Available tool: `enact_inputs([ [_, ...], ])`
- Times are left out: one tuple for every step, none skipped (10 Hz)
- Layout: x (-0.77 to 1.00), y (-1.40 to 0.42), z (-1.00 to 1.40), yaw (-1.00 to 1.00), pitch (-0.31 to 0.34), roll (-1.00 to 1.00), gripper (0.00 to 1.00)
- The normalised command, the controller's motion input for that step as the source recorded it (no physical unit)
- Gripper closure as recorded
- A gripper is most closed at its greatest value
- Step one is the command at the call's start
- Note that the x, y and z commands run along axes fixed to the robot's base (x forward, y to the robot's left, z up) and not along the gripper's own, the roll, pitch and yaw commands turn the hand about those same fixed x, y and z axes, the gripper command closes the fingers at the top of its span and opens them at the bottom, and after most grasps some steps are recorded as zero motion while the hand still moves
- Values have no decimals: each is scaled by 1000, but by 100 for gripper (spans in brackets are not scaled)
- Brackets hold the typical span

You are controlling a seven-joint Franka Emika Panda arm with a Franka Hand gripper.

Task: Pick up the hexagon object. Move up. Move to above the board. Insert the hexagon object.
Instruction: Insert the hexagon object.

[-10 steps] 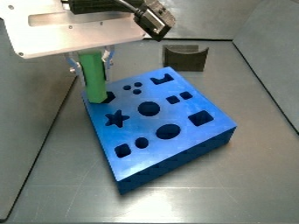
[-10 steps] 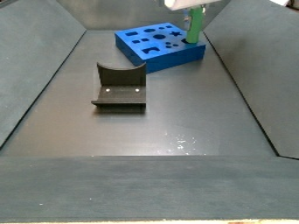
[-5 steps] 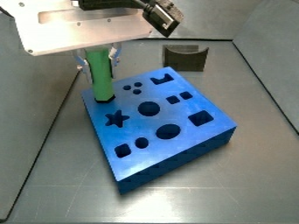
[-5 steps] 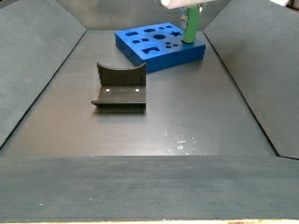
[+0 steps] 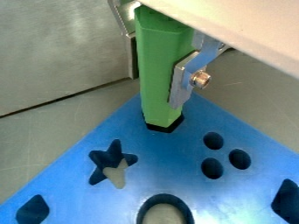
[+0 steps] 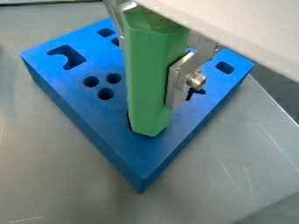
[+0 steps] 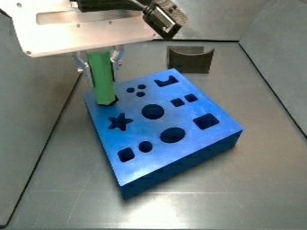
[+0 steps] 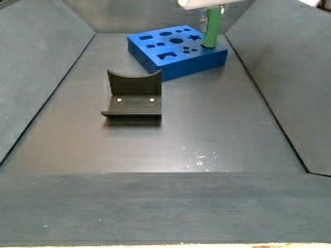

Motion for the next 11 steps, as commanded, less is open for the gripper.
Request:
enact_inputs([
  [43, -149, -460, 0, 0, 134, 100],
  [0, -11, -260, 0, 0, 74, 100],
  [0, 0, -211, 97, 0, 180, 100],
  [23, 0, -169, 200, 34, 120, 100],
  [0, 0, 0, 191, 0, 0, 100],
  [0, 26, 0, 0, 0, 0, 100],
  [0, 0, -251, 11, 37, 74, 100],
  [89, 17, -437, 160, 223, 309, 100],
  [71, 0, -283, 189, 160, 269, 100],
  [0, 0, 0, 0, 0, 29, 100],
  [0, -31, -40, 0, 0, 3, 100],
])
